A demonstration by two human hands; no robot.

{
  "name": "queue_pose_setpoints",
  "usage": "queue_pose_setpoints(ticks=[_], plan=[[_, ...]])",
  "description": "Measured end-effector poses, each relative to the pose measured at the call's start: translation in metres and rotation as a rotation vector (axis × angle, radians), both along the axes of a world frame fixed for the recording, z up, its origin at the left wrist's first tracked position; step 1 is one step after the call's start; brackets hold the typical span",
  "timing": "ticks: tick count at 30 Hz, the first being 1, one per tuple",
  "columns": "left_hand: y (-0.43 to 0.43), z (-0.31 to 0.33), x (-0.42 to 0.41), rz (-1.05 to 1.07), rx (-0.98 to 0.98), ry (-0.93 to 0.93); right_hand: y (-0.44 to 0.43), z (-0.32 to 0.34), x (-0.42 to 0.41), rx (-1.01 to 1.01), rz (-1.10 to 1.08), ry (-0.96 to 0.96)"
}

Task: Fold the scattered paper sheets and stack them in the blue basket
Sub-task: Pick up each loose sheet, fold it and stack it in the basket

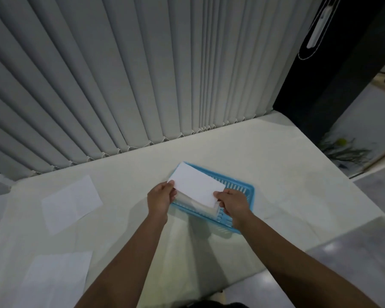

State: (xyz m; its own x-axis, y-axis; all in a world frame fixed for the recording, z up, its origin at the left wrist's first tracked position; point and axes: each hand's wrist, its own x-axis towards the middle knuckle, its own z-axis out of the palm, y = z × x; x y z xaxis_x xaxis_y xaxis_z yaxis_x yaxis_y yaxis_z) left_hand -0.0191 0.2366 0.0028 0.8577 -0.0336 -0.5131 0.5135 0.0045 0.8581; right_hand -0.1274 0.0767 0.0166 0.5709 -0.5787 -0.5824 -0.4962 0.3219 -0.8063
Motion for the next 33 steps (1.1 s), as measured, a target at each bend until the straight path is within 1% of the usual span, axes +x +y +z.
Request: queue_pose_setpoints(ticks=[5, 7, 9, 12, 15, 19, 25, 28, 33], plan=[[0.010, -0.007, 0.011, -0.168, 0.377, -0.247, -0.013, -0.015, -0.009, -0.168, 0.067, 0.127], [0.013, -0.010, 0.020, -0.296, 0.517, -0.334, -0.017, -0.018, -0.011, -0.222, 0.104, 0.170], [0.013, -0.017, 0.029, -0.417, 0.616, -0.404, -0.020, -0.019, -0.012, -0.229, 0.115, 0.187], [0.011, -0.030, 0.042, -0.606, 0.771, -0.429, -0.020, -0.018, -0.012, -0.223, 0.121, 0.183], [0.008, -0.037, 0.050, -0.761, 0.891, -0.360, -0.019, -0.014, -0.008, -0.233, 0.137, 0.170], [0.009, -0.037, 0.056, -0.814, 0.930, -0.335, -0.019, -0.011, -0.001, -0.243, 0.154, 0.167], [0.015, -0.042, 0.063, -0.787, 0.847, -0.261, -0.017, -0.015, 0.005, -0.262, 0.162, 0.174], [0.013, -0.039, 0.059, -0.853, 0.859, -0.286, -0.016, -0.017, 0.007, -0.273, 0.179, 0.191], [0.013, -0.037, 0.058, -0.888, 0.868, -0.324, -0.016, -0.021, 0.009, -0.267, 0.183, 0.192]])
